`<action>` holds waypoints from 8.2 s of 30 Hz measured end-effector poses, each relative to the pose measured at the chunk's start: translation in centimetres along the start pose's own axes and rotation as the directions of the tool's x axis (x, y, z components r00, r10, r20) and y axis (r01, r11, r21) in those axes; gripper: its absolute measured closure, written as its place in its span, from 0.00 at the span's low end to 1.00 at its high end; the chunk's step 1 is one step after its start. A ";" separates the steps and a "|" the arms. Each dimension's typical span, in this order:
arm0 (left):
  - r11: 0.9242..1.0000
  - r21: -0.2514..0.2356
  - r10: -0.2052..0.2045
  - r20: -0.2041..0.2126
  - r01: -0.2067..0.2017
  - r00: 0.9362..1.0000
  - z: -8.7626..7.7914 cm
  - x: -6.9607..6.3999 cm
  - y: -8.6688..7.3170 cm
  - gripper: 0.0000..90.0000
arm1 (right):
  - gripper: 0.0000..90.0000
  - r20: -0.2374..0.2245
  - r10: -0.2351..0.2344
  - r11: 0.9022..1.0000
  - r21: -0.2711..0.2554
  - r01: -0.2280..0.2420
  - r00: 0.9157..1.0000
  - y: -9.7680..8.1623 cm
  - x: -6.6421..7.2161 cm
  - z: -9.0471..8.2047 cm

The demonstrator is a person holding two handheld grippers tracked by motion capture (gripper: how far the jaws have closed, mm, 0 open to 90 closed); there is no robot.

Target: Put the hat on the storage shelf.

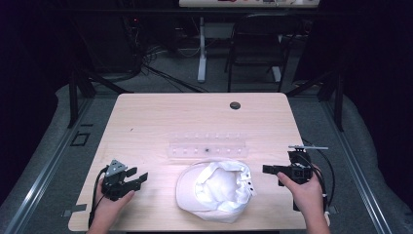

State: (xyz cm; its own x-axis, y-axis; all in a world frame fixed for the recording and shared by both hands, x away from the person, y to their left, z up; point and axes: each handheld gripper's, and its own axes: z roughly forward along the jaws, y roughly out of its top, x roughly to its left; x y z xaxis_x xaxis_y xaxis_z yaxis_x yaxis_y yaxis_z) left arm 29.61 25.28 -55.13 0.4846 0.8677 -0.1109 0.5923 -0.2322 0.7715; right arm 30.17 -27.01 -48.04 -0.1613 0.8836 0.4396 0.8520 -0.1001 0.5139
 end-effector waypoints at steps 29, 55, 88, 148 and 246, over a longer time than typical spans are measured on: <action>1.000 0.008 0.027 0.017 -0.027 1.000 0.0 -0.8 0.0 0.52 | 0.53 -0.118 -0.014 0.971 0.236 0.042 0.993 1.4 1.8 1.2; 0.999 0.019 0.031 0.019 -0.031 0.999 0.3 -1.1 -0.1 0.52 | 0.52 -0.188 0.089 0.929 0.369 -0.013 0.978 -0.4 2.7 5.6; 0.999 0.025 0.034 0.017 -0.034 0.999 0.3 -1.1 -0.1 0.52 | 0.72 -0.253 0.111 0.915 0.403 0.000 0.961 0.7 3.8 4.6; 0.999 0.028 0.041 0.022 -0.041 0.999 0.5 -1.4 -0.2 0.52 | 0.91 -0.306 0.172 0.920 0.389 -0.042 0.936 5.4 6.6 -1.1; 0.950 -0.155 0.300 0.222 -0.271 0.928 2.3 -13.4 9.4 0.51 | 0.91 -0.236 0.175 0.974 0.183 -0.133 0.956 19.5 13.5 -8.8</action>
State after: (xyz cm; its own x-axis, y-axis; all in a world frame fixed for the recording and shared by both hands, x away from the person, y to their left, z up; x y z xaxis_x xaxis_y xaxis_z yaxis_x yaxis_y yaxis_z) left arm 30.16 10.46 -47.82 0.7703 0.6376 -0.0102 0.3319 -0.3873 0.8601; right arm 40.24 -21.09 -25.62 -0.1225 0.7194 0.6837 0.9424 -0.1317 0.3075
